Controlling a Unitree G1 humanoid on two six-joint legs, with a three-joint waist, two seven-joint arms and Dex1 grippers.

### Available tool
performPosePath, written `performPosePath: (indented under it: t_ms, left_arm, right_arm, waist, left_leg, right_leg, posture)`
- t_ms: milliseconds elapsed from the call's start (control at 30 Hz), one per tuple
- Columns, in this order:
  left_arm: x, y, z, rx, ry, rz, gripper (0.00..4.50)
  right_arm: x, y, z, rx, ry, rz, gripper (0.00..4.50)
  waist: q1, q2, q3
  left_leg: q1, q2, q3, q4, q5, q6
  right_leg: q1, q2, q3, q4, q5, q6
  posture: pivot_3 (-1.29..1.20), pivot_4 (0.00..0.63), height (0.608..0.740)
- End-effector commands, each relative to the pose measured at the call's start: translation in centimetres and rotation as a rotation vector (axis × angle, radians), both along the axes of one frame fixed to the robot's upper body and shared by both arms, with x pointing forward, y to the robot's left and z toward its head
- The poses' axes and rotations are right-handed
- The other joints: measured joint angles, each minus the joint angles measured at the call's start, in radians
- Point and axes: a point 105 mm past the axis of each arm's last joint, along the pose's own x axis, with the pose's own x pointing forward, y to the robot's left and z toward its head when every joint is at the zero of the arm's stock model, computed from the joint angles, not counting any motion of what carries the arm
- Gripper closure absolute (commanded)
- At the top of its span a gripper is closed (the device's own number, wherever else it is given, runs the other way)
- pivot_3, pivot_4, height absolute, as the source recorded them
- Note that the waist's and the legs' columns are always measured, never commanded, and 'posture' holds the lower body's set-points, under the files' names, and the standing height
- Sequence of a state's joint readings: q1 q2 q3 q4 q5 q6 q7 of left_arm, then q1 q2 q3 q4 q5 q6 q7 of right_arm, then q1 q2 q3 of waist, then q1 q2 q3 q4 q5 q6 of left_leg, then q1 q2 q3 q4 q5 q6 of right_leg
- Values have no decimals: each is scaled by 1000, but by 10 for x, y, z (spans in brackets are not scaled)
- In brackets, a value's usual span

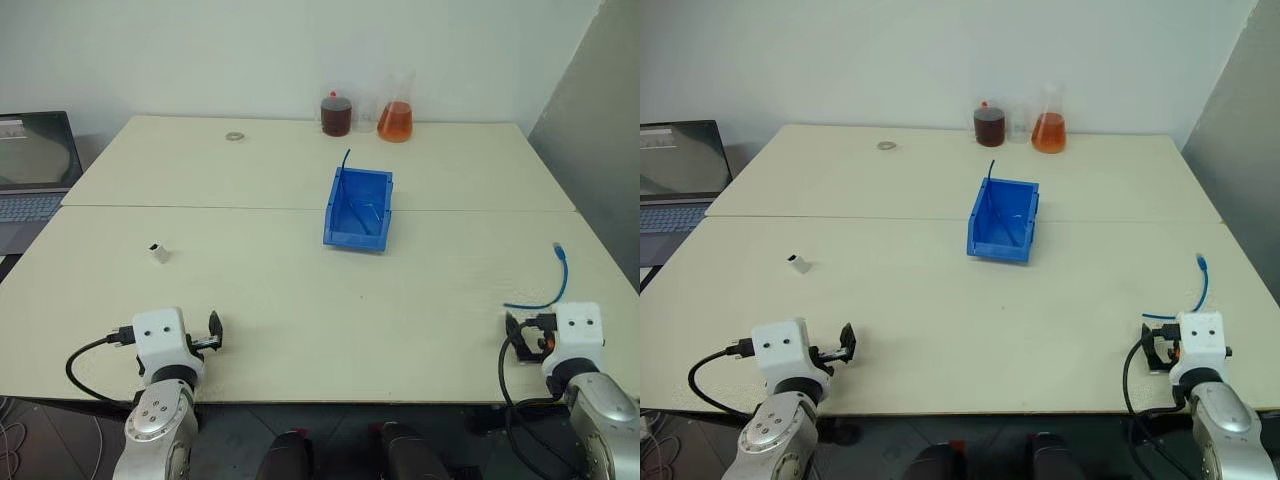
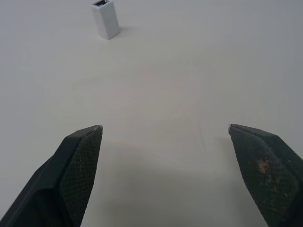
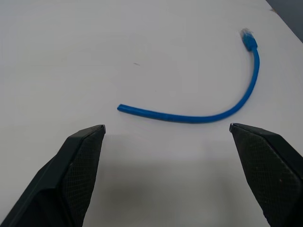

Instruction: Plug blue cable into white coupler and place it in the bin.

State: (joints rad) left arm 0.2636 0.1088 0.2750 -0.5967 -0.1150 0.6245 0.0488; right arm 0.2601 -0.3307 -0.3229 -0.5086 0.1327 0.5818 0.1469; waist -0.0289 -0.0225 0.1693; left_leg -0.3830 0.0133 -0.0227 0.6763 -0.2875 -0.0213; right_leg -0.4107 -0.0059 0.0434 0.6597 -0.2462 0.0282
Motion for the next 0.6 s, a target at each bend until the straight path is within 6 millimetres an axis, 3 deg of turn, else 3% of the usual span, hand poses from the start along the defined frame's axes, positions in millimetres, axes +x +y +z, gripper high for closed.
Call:
performPosePath:
  t_ms: [33,600]
  left_arm:
    - [-2,0,10,31,-26,-11,0]
    - [0,-6,10,13,-50,-26,0]
  right_arm:
    - [0,-7,20,-47,-72,-46,12]
    - [6,-15,24,-58,-91,-64,12]
  waist:
    - [0,0,0]
    - [0,0,0]
  left_leg:
    - [0,0,0,0,0,0]
    - [0,0,0,0,0,0]
  right_leg:
    - [0,0,0,0,0,0]
    - [0,0,0,-1,0,0]
  posture:
    - [0,150,740]
    - [0,150,740]
